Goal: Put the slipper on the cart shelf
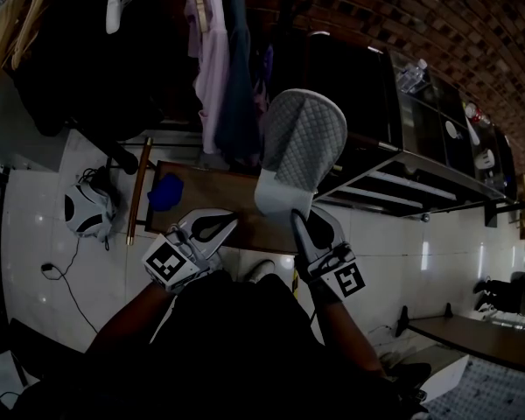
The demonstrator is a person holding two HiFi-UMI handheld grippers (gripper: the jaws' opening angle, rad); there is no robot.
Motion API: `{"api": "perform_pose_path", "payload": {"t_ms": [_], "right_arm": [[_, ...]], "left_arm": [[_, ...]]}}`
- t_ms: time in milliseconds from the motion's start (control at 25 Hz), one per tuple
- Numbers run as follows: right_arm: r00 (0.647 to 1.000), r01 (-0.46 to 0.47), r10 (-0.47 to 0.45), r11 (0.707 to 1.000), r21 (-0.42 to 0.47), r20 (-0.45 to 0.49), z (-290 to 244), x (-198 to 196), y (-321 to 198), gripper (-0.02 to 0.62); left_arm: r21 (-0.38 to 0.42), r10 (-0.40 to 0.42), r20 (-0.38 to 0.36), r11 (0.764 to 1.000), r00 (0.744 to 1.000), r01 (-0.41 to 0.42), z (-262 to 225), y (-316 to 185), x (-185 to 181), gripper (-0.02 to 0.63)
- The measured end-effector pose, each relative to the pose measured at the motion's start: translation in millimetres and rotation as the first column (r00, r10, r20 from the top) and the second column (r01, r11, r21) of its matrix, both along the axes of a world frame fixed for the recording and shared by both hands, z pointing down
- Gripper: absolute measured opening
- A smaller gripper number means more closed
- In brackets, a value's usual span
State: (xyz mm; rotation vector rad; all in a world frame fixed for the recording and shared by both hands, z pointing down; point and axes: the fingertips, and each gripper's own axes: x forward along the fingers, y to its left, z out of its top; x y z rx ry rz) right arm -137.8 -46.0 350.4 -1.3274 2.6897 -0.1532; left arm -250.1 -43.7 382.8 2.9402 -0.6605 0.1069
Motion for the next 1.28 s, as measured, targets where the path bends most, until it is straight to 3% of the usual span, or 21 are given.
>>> {"api": "perform_pose_path", "payload": {"t_ms": [120, 440, 640, 920, 1280], "right_arm": [[1.000, -0.001, 0.001, 1.000, -0.002, 0.002, 0, 0, -1, 0.061], [1.000, -0.014, 0.014, 1.000, -0.013, -0.006, 3, -10, 2, 0.061], [0.999, -0.044, 0.043, 0.999, -0.028, -0.015, 6, -16, 4, 0.061], [0.992, -0.125, 0.124, 0.990, -0.059, -0.015, 17, -24, 10, 0.061], [0.973, -0.231, 0.232, 0.970, -0.079, 0.002, 30, -3, 27, 0.061]], "left_arm": [[-0.007, 0.009, -0.050, 1.000, 0.999, -0.009, -4, -1, -3, 0.003], [0.026, 0.071, -0.094, 0.997, 0.993, -0.069, -7, 0, -4, 0.005], [-0.022, 0.087, -0.065, 0.996, 0.994, -0.089, 3, -1, -9, 0.005], [-0.018, 0.169, -0.062, 0.985, 0.984, -0.171, 15, 4, -9, 0.005], [-0.023, 0.267, -0.073, 0.963, 0.961, -0.270, 22, 18, 14, 0.005]]}}
